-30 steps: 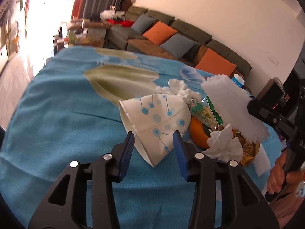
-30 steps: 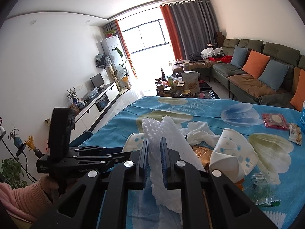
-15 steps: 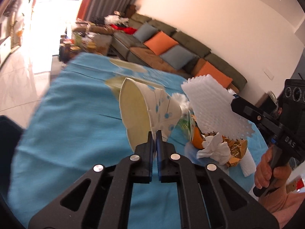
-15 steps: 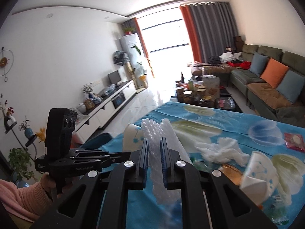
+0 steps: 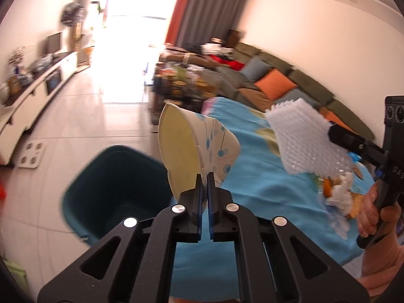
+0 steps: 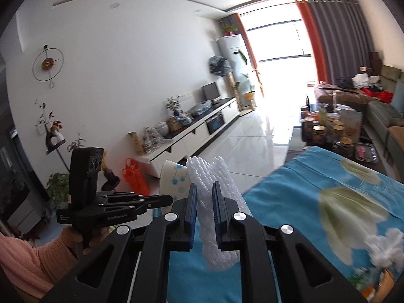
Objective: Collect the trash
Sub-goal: 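Carry the foam net to the teal bin and open the right gripper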
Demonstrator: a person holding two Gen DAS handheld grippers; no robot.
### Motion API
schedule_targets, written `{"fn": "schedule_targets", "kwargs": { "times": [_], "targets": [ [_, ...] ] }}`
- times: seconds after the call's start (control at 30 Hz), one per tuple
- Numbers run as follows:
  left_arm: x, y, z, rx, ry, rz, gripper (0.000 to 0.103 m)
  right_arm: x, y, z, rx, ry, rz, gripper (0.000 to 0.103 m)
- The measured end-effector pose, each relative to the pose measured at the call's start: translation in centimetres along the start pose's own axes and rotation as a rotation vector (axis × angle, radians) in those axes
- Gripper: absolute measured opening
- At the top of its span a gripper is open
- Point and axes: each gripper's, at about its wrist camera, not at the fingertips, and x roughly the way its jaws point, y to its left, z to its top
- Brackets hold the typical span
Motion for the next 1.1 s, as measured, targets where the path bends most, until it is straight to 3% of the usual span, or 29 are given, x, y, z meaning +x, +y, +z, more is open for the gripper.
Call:
{"fn": "schedule_targets", "kwargs": {
  "times": [0.27,0.43,0.67,0.97,1.1],
  "targets": [
    [-1.6,7.5,-0.5,-0.053,0.047,0.153,0.004,7.0,2.2,1.9,-0.027,0.050,0.104,0.011],
    [-1.6,10.0,-0.6,-0.054,0.096,0.200,0.004,12.0,2.8,1.6,0.002,0.116,0.150,0.011],
    [0.6,12.3,-1.5,-0.111,0.145,0.208,0.004,16.7,3.6,0.5,0.018,0.227,0.130,0.011],
    [4.6,11.6,-2.4,-0.167,0.171,0.205,0.009,19.5,3.4,-0.6,0.047,0.310,0.075,0.017],
    [4.4,11.1,-2.3,-0.172,0.146,0.216,0.015,18.0,3.1,-0.4,0.058,0.276,0.070,0.033]
  ]
}}
